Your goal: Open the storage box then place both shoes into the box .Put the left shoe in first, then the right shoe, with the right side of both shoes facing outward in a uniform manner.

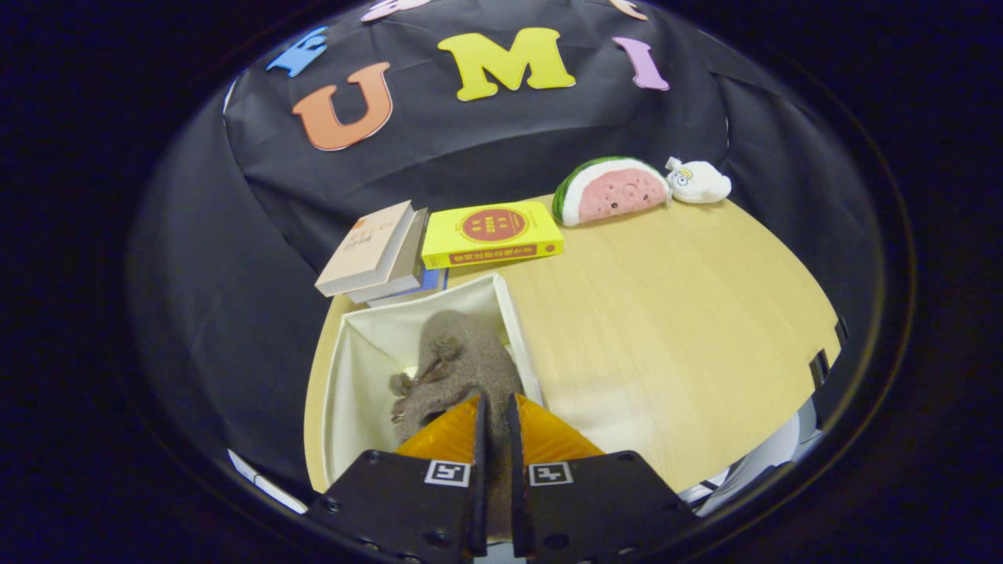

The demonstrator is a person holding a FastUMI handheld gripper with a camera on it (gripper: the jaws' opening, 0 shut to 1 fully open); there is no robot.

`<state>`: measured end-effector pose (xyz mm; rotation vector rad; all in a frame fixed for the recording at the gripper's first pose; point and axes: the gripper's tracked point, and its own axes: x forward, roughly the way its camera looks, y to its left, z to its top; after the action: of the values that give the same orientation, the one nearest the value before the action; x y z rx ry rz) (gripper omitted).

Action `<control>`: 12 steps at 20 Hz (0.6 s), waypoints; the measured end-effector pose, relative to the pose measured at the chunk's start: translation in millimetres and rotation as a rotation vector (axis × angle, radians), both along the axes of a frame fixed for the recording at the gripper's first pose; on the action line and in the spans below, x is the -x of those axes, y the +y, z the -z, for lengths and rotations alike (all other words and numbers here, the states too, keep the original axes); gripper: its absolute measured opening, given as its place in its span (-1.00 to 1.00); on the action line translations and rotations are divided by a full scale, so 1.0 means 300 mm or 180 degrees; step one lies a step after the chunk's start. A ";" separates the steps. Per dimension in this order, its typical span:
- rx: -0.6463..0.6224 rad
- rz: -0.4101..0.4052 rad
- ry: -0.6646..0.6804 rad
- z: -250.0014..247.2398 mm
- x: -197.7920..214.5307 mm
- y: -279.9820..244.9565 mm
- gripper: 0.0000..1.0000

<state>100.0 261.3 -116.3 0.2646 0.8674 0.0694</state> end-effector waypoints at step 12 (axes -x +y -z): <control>0.0302 -0.0311 -0.1080 -0.195 0.055 -0.175 0.10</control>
<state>83.4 208.9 -57.7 0.1161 0.5439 0.1590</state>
